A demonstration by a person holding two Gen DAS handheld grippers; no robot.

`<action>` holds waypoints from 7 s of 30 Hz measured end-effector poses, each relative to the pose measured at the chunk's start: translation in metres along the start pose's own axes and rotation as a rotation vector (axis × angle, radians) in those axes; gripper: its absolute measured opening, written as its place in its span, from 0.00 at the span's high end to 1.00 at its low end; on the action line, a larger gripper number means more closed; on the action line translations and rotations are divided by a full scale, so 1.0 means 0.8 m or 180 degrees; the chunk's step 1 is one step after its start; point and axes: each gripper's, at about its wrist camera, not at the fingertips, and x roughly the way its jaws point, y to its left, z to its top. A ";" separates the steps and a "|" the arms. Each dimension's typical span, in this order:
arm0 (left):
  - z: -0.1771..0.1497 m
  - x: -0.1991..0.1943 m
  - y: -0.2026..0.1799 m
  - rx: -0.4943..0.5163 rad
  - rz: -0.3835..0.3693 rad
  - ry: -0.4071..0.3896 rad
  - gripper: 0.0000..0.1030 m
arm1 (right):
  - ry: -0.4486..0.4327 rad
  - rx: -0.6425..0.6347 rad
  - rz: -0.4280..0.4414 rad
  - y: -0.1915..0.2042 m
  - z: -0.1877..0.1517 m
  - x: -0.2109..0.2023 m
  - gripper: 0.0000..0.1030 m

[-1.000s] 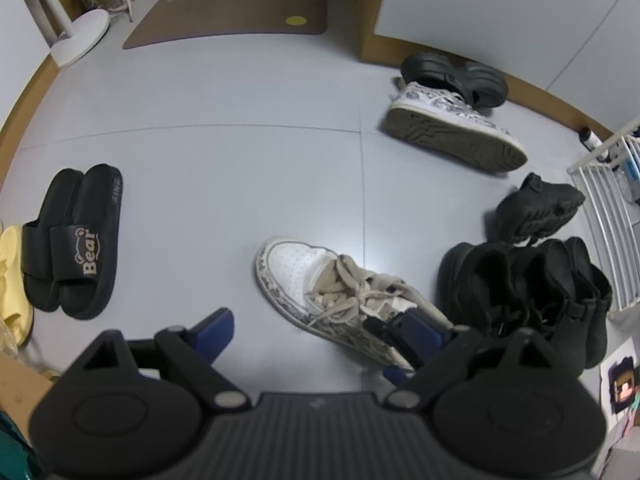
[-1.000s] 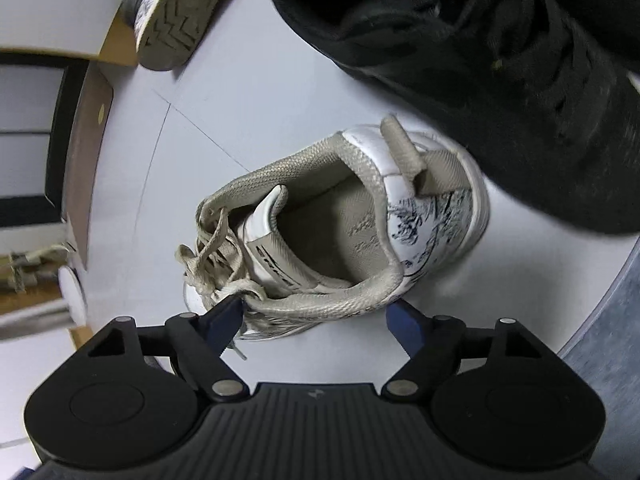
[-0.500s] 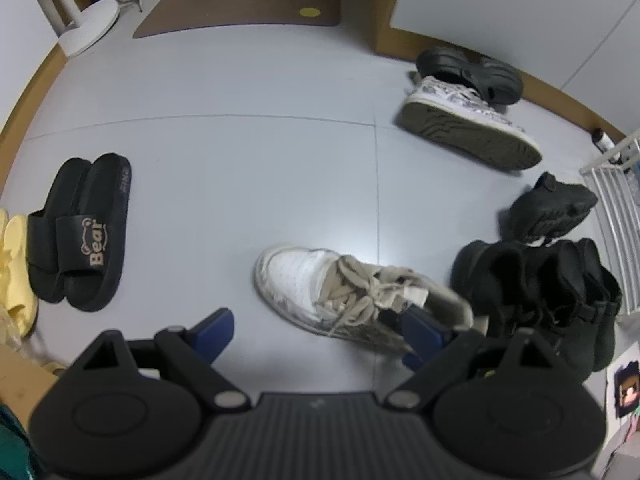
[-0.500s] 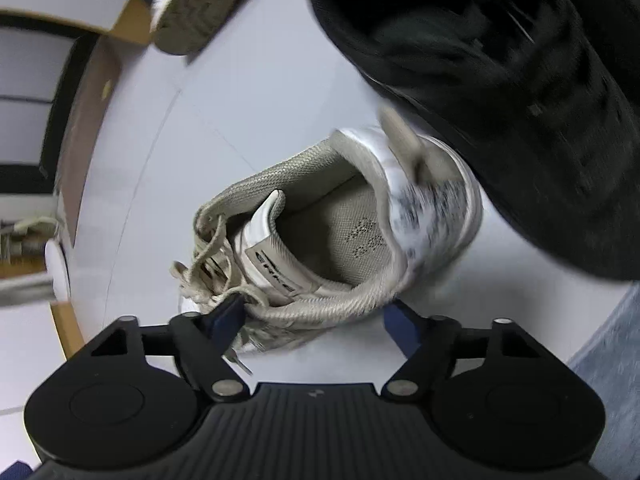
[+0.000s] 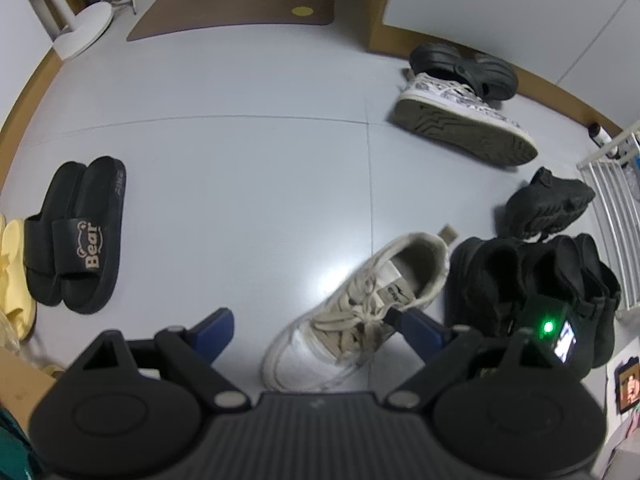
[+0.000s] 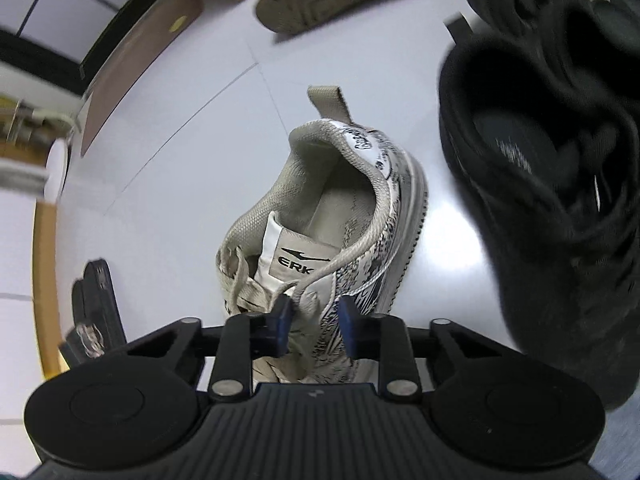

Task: Organize scattered shoes
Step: 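Lift and turn the sneaker with the right gripper parallel to the black shoes, then lower the sneaker to the floor beside the black shoes with the right gripper, then open the right gripper and release the white-beige sneaker, then pull the right gripper back from the shoe row, then move the left gripper to the white graphic-print sneaker beside the black clog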

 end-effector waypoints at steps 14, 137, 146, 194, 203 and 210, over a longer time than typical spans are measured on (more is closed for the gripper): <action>0.000 -0.001 -0.002 0.0014 0.0005 -0.0016 0.10 | -0.0070 -0.0345 -0.0191 0.002 -0.016 0.025 0.25; 0.010 -0.091 -0.085 0.0634 -0.0268 -0.0804 0.11 | -0.0923 -0.1354 -0.0176 -0.096 0.110 -0.431 0.10; 0.031 -0.114 -0.083 0.0318 -0.0367 -0.0922 0.11 | -0.0847 -0.1135 -0.0277 -0.124 0.145 -0.432 0.10; 0.389 0.102 -0.305 0.0916 -0.0107 -0.0470 0.20 | -0.0842 -0.1020 -0.0487 -0.203 0.210 -0.441 0.10; 0.397 0.242 -0.325 0.0899 -0.0322 -0.0346 0.20 | -0.0834 -0.0833 -0.0451 -0.200 0.209 -0.439 0.10; 0.402 0.313 -0.336 0.0899 -0.0533 -0.0230 0.28 | -0.0799 -0.1023 -0.0588 -0.181 0.201 -0.423 0.10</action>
